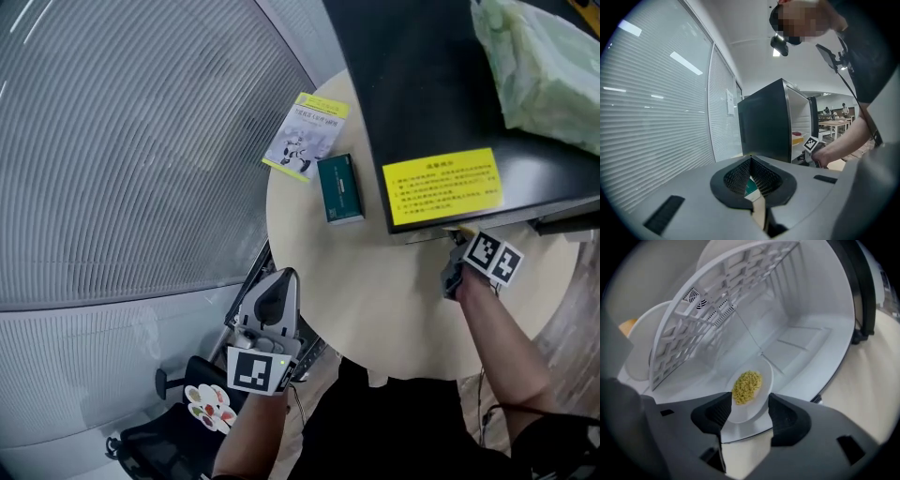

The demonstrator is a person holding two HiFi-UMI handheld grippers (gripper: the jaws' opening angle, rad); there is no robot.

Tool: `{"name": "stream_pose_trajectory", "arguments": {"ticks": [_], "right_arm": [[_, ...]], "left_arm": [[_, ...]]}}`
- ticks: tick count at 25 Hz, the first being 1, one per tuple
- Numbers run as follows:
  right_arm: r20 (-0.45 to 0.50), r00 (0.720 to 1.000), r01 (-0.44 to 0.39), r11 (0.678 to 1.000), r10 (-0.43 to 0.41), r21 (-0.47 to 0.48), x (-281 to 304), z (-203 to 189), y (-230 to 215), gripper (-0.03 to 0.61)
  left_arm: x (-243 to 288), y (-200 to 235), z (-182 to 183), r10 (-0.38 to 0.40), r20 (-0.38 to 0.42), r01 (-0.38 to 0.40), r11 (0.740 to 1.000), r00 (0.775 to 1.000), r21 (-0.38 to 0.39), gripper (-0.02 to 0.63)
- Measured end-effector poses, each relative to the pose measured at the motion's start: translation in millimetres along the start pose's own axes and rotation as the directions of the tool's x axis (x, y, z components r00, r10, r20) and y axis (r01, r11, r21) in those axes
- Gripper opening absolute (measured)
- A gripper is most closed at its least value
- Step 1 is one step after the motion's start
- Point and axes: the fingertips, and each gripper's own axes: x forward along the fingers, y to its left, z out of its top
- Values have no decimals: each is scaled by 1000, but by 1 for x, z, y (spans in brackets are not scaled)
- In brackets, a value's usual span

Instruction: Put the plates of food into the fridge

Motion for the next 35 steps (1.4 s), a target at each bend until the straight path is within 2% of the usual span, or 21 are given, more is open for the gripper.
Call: {"name": "stream_pose_trajectory", "arguments": {"ticks": [6,10,14,17,24,27,31,35], "right_arm": [[14,999,41,994,-40,-99,-10,-4,-15,227],[41,998,53,993,-50,-102,-24,-5,-24,227],[102,992,-64,996,71,-70,-44,-1,-5,225],[133,981,-122,983,140,-134,-62,0,12,225],[191,954,-185,953,233,-240,-117,2,39,225],[194,954,-159,934,228,-319,-138,-3,45,225],[193,958,-106,884,213,-455,-165,-8,57,224],[216,950,-78,840,227,-537,-192,-8,73,224]], "left_arm": [[-11,-18,6,-5,20,5,1000,1000,2,5],[-23,-25,14,-12,35,12,1000,999,9,5],[-32,-37,27,-45,67,48,998,997,-41,5],[-32,-56,31,-97,91,102,994,991,-47,5],[-30,-81,43,-186,146,194,980,972,-42,5],[-35,-87,49,-212,155,219,975,965,-34,5],[-46,-95,52,-243,158,251,968,957,-33,5],[-55,-95,49,-245,161,254,966,956,-39,5]]}}
